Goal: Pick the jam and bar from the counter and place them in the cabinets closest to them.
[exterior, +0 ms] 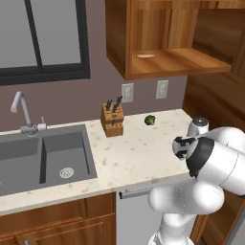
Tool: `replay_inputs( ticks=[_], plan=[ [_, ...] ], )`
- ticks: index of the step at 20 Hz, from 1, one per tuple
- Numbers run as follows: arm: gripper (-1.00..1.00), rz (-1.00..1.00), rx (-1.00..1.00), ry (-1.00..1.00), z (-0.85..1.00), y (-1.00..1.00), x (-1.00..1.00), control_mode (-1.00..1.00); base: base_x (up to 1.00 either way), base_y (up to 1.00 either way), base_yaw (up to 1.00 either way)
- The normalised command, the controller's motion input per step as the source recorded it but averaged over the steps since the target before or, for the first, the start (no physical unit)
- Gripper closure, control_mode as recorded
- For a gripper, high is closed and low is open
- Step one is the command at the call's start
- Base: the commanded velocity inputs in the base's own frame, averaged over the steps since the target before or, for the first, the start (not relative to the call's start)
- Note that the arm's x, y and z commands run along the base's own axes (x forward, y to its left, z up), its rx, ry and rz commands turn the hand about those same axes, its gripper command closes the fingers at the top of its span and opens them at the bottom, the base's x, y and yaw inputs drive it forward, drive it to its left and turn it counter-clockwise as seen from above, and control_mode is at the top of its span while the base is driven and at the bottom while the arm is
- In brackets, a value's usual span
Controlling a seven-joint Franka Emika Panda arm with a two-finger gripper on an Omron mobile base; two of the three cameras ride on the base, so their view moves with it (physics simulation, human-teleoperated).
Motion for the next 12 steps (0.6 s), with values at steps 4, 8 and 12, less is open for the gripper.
replay_inputs(
  ticks=[4, 8, 12],
  plan=[
    [1.00, -0.05, 0.00, 0.00, 0.33, 0.00, 0.00, -1.00, 0.00, 0.00, 0.00],
    [1.00, -0.05, 0.01, 0.00, 0.39, 0.00, -0.01, -1.00, 0.00, 0.00, 0.00],
    [1.00, -0.05, 0.01, 0.00, 0.43, 0.00, -0.01, -1.00, 0.00, 0.00, 0.00]
  ],
)
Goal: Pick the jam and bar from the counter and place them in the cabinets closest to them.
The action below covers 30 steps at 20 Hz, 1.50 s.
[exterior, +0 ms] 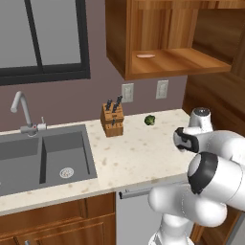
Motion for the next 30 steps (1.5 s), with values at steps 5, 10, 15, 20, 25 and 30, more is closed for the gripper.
replay_inputs(
  ticks=[5, 10, 15, 20, 25, 30],
  plan=[
    [1.00, -0.04, 0.03, 0.00, 0.48, 0.00, -0.04, -1.00, 0.00, 0.00, 0.00],
    [1.00, -0.05, 0.03, 0.00, 0.51, 0.00, -0.05, -1.00, 0.00, 0.00, 0.00],
    [1.00, -0.05, 0.03, 0.00, 0.53, 0.00, -0.01, -1.00, 0.00, 0.00, 0.00],
    [1.00, -0.05, 0.04, 0.00, 0.50, 0.00, 0.00, -1.00, 0.00, 0.00, 0.00],
    [1.00, -0.06, 0.02, 0.00, 0.42, 0.00, -0.01, -1.00, 0.00, 0.00, 0.00],
    [1.00, -0.06, 0.01, -0.01, 0.44, 0.00, -0.04, -1.00, 0.00, 0.00, 0.00]
  ],
)
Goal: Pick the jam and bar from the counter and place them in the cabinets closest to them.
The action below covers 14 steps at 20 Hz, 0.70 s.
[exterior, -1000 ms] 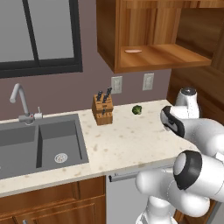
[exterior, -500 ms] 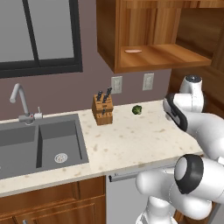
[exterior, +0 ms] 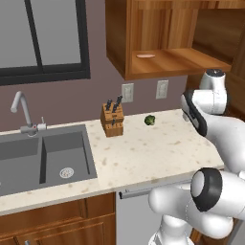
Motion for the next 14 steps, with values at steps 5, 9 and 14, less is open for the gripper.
replay_inputs(
  ticks=[5, 9, 14],
  plan=[
    [1.00, -0.07, 0.01, -0.06, 0.50, 0.00, -0.06, -1.00, 0.00, 0.00, 0.00],
    [1.00, -0.07, 0.01, -0.09, 0.47, 0.00, -0.08, -1.00, 0.00, 0.00, 0.00],
    [1.00, -0.06, 0.00, -0.11, 0.41, 0.01, -0.14, -1.00, 0.00, 0.00, 0.00]
  ],
)
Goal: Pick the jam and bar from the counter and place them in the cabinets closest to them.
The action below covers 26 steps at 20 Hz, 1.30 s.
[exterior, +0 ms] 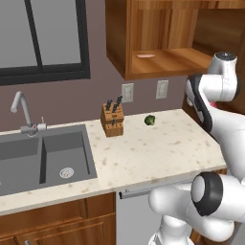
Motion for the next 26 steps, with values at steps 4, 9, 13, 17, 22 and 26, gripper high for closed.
replay_inputs(
  ticks=[4, 9, 13, 17, 22, 26],
  plan=[
    [1.00, -0.06, 0.00, -0.12, 0.37, 0.03, -0.18, -1.00, 0.00, 0.00, 0.00],
    [1.00, -0.05, 0.00, -0.13, 0.33, 0.10, -0.11, -1.00, 0.00, 0.00, 0.00],
    [1.00, -0.05, 0.00, -0.14, 0.33, 0.14, -0.01, -1.00, 0.00, 0.00, 0.00],
    [1.00, -0.05, 0.00, -0.15, 0.38, 0.12, 0.00, -1.00, 0.00, 0.00, 0.00],
    [1.00, -0.06, 0.01, -0.15, 0.39, 0.12, 0.00, -1.00, 0.00, 0.00, 0.00],
    [1.00, -0.05, 0.02, -0.14, 0.39, 0.09, 0.00, -1.00, 0.00, 0.00, 0.00]
  ],
)
